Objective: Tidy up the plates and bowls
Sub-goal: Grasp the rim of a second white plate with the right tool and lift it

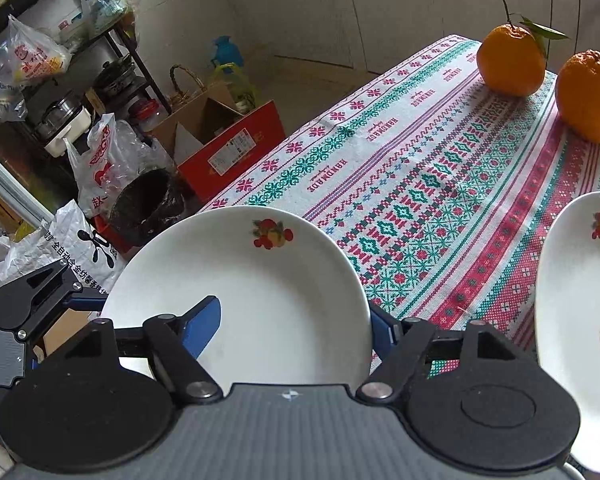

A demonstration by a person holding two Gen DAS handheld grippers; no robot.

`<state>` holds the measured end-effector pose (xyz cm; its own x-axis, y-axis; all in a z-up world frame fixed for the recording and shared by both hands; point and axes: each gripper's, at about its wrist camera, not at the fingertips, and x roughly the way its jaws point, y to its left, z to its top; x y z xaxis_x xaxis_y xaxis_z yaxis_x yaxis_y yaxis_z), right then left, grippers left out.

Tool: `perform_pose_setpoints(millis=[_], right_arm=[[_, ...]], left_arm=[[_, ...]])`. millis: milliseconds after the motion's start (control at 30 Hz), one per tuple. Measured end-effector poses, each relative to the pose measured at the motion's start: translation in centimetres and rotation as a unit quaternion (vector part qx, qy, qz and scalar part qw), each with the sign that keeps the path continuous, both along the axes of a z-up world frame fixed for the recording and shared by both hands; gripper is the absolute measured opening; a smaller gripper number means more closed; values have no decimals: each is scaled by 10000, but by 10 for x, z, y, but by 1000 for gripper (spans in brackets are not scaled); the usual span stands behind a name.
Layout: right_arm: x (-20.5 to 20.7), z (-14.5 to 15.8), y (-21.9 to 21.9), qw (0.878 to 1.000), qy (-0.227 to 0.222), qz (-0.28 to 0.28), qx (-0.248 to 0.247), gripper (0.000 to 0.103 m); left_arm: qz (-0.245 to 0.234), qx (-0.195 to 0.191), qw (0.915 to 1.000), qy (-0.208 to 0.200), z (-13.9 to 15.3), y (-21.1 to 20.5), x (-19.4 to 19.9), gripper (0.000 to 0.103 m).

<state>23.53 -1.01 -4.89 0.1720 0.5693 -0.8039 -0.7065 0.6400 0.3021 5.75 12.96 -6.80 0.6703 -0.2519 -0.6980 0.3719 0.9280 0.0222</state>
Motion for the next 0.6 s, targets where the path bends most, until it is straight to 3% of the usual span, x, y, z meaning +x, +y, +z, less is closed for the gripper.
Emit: perform_pose_setpoints(millis=[600], right_arm=[[7,3,2,10000,16,40,-83,81]], left_arm=[[-307,74,9995,60,5,2,12,102]])
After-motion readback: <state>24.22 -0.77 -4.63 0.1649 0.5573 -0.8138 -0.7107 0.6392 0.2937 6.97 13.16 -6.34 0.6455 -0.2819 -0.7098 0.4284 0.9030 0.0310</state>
